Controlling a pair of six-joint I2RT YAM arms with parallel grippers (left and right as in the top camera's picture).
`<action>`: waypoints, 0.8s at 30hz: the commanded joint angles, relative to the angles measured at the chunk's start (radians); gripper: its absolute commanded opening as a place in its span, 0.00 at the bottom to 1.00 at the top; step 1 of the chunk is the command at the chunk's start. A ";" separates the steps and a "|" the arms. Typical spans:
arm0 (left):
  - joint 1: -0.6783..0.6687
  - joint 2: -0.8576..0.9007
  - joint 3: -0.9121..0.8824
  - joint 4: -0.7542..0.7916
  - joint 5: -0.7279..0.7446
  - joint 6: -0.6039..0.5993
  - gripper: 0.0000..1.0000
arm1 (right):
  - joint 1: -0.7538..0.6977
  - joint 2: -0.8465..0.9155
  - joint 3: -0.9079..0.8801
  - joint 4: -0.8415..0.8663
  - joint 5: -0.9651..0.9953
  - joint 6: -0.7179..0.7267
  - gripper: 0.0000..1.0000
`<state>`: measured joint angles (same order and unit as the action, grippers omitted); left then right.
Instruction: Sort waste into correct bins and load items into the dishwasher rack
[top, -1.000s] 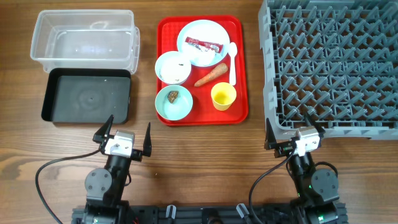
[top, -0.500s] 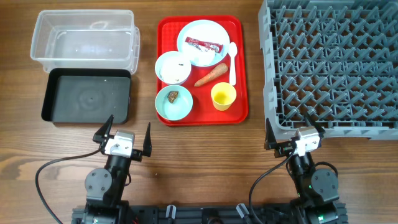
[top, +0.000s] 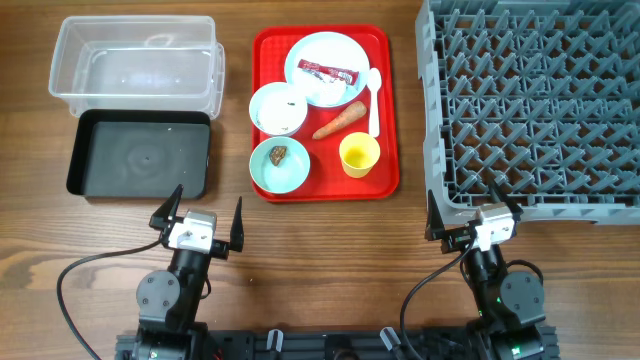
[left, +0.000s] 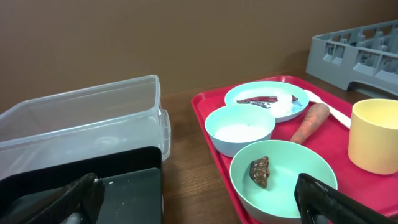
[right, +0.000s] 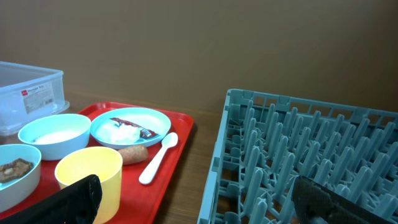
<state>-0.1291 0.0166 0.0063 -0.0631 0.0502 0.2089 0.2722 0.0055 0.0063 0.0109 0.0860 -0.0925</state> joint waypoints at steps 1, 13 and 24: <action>-0.004 0.004 0.001 -0.013 0.000 0.020 1.00 | 0.005 -0.001 -0.001 0.004 -0.015 -0.012 1.00; -0.004 0.004 0.001 -0.013 0.000 0.020 1.00 | 0.005 -0.001 -0.001 0.004 -0.015 -0.013 1.00; -0.003 0.004 0.001 -0.013 -0.011 0.020 1.00 | 0.005 -0.001 -0.001 0.004 -0.015 -0.012 0.99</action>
<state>-0.1291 0.0166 0.0063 -0.0631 0.0502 0.2089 0.2722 0.0055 0.0063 0.0109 0.0860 -0.0925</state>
